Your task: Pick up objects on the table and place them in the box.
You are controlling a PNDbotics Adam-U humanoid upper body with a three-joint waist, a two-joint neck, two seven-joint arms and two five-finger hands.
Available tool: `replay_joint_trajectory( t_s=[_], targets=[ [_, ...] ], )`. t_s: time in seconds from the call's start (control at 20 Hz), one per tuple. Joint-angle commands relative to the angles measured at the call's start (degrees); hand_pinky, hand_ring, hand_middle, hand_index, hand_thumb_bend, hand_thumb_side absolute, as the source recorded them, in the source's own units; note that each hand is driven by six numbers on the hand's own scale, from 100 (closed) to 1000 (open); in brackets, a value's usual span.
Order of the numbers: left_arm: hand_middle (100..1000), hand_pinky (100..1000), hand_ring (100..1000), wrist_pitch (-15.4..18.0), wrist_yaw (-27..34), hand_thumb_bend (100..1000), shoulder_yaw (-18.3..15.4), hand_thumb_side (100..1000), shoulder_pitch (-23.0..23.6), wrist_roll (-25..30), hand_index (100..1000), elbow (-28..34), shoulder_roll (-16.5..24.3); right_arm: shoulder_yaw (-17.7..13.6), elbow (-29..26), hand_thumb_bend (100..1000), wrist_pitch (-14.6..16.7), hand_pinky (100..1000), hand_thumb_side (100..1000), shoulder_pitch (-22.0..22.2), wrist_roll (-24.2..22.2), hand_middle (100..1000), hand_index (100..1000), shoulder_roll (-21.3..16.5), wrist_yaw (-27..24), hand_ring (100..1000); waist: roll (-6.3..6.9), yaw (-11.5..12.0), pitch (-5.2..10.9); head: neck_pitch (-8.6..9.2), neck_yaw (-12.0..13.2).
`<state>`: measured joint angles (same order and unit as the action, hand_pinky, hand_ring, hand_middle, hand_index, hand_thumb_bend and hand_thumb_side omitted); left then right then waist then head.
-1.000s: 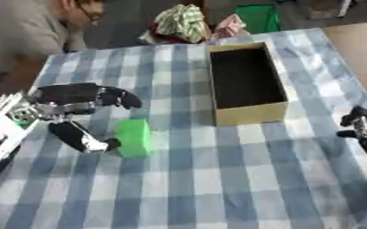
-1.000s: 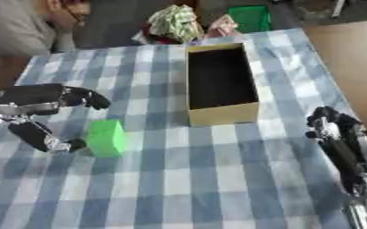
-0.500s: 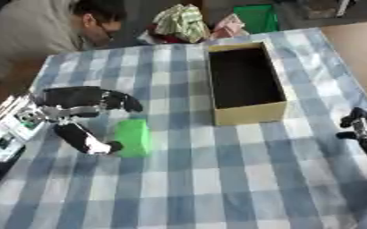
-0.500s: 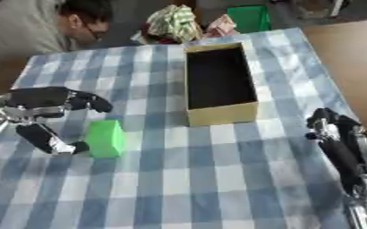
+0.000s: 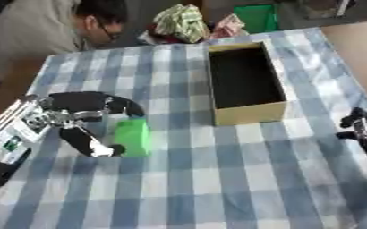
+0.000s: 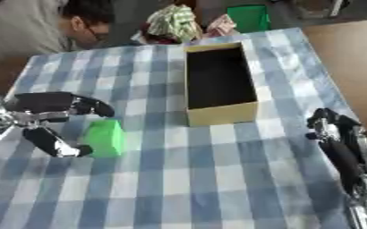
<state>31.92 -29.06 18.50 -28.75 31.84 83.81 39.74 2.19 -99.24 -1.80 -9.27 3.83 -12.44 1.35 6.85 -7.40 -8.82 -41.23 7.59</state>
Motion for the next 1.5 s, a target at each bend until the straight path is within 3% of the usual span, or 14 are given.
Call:
replay_joint_trajectory(
  t_s=[0.05,1.1,1.5],
  targets=[
    [900,780,829,5.13,-1.04,307,-0.25,624,-0.85,4.69,973,-0.36,0.95,0.17,-0.62,100,0.02,608,582,-0.50,-0.19,499,561,-0.81,0.06,1000,-0.32,0.06,0.62,-0.27,0.20],
    [901,774,824,5.67,-4.91,261,-0.33,610,-0.43,2.74,972,-3.91,-0.41,0.22,-0.57,100,0.03,608,586,-0.66,-0.31,499,561,-0.81,0.09,1000,-0.40,0.09,0.34,0.09,0.04],
    [851,707,662,5.80,-5.05,241,-0.17,457,-0.20,2.97,964,-3.64,-0.46,0.16,-0.53,100,-0.06,608,596,-0.59,-0.17,498,561,-0.77,0.11,1000,-0.34,0.04,0.33,0.11,0.03]
  ],
)
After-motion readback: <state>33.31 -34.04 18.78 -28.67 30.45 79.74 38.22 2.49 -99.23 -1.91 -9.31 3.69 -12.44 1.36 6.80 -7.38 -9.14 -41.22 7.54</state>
